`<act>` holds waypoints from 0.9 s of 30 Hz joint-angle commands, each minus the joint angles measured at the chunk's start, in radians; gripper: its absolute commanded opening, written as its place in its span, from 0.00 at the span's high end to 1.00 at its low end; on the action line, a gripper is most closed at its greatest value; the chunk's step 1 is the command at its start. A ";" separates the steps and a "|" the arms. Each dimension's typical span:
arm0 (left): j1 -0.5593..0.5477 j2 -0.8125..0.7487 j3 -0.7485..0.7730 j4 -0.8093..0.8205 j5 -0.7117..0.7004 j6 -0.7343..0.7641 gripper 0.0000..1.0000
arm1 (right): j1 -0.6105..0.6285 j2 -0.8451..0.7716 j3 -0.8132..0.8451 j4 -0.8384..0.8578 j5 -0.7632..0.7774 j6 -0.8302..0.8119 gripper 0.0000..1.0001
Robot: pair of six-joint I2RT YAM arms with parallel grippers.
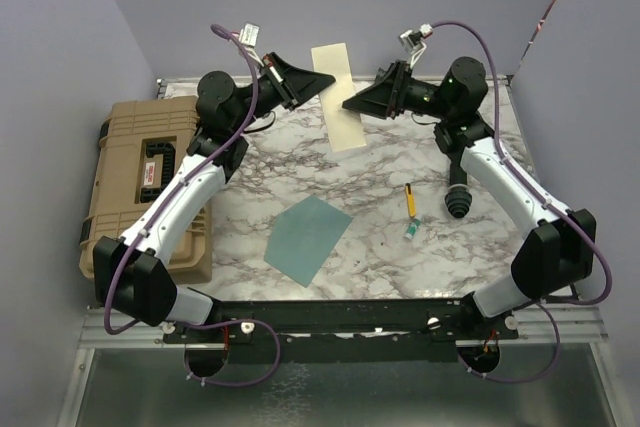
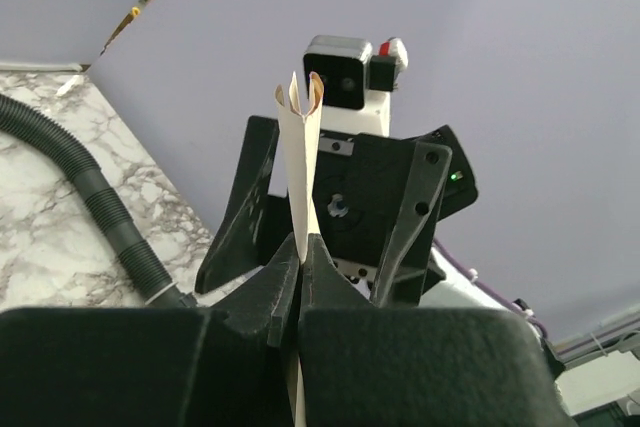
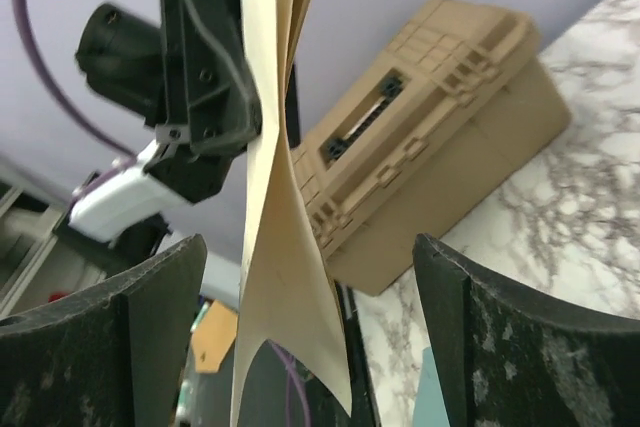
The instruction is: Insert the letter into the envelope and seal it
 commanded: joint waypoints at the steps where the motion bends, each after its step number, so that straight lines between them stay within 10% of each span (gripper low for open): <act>1: -0.004 -0.037 0.054 0.036 0.043 -0.032 1.00 | 0.045 0.006 -0.048 0.331 -0.180 0.174 0.16; 6: -0.004 -0.051 0.060 0.038 0.020 -0.012 0.95 | 0.049 -0.024 -0.097 0.364 -0.133 0.218 0.52; 10: -0.003 -0.063 0.051 0.039 -0.004 0.004 0.72 | 0.049 -0.041 -0.097 0.317 -0.105 0.198 0.89; 16: -0.003 -0.086 0.020 0.039 -0.044 0.044 0.43 | 0.049 -0.056 -0.093 0.240 -0.105 0.142 0.95; 23: -0.003 -0.073 0.014 0.037 -0.050 0.049 0.75 | 0.049 -0.055 -0.090 0.247 -0.155 0.135 0.95; 27: -0.003 -0.077 0.022 0.043 -0.033 0.047 0.99 | 0.049 -0.060 -0.075 0.217 -0.132 0.122 0.70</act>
